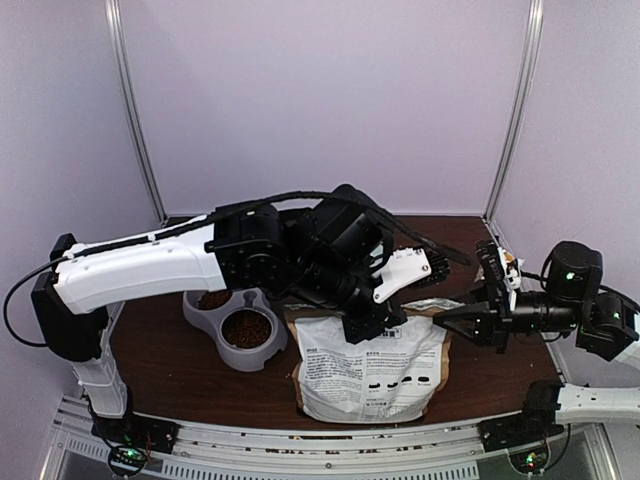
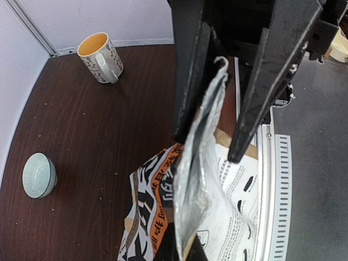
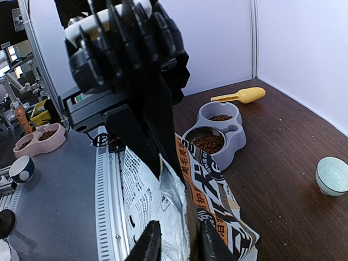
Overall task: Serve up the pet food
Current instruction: Press the seal on the pet food bag.
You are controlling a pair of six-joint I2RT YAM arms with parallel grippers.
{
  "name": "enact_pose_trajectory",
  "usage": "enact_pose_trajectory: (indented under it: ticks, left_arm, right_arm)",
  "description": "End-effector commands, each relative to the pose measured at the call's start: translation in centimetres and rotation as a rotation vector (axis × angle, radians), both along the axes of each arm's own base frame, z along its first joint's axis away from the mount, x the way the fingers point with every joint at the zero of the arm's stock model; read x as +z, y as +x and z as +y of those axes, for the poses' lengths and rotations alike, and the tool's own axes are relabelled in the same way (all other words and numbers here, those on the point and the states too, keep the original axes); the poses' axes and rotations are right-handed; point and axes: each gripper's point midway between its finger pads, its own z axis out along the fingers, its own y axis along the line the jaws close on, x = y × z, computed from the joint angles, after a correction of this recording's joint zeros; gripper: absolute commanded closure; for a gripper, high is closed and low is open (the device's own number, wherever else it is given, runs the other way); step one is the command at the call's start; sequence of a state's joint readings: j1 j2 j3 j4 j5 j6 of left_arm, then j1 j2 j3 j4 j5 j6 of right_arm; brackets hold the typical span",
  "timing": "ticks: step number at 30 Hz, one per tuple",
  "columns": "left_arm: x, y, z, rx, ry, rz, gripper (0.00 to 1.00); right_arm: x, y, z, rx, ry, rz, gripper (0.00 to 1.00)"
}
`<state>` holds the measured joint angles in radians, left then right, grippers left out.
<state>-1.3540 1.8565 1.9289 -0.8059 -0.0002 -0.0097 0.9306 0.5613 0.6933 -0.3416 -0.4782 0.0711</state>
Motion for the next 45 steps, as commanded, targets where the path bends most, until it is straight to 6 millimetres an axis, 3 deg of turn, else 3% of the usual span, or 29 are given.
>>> enact_pose_trajectory:
  ticks: [1,6,15,19,22,27,30,42,45]
  left_arm:
    - [1.7,1.0,0.3,0.040,-0.053,-0.030,1.00]
    - [1.9,1.0,0.1,0.038,-0.065,-0.032,1.00]
    - [1.9,1.0,0.2,0.036,-0.067,-0.031,1.00]
    - [2.0,1.0,0.3,0.037,-0.068,-0.032,1.00]
    - [2.2,0.7,0.1,0.024,-0.080,-0.026,1.00]
    - [3.0,-0.1,-0.8,-0.023,-0.127,0.001,0.71]
    - [3.1,-0.3,-1.3,-0.040,-0.138,0.005,0.65]
    - [2.8,-0.5,-2.7,-0.068,-0.142,0.015,0.66]
    - [2.8,-0.4,-3.0,-0.070,-0.150,0.011,0.76]
  right_arm:
    - [0.0,0.0,-0.2,-0.004,0.009,-0.010,0.78]
    - [-0.3,0.1,0.0,-0.005,-0.005,-0.002,0.89]
    - [-0.6,0.5,0.1,-0.017,-0.025,-0.001,0.89]
    - [-0.5,0.5,0.0,-0.023,-0.023,-0.004,1.00]
    - [-0.4,0.5,-0.1,-0.028,-0.020,-0.008,1.00]
    - [0.0,0.5,-0.3,-0.033,-0.004,-0.018,1.00]
    - [0.2,0.4,-0.4,-0.030,0.003,-0.022,1.00]
    - [0.5,0.2,-0.3,-0.021,0.010,-0.025,1.00]
    - [0.5,0.2,-0.3,-0.019,0.011,-0.024,1.00]
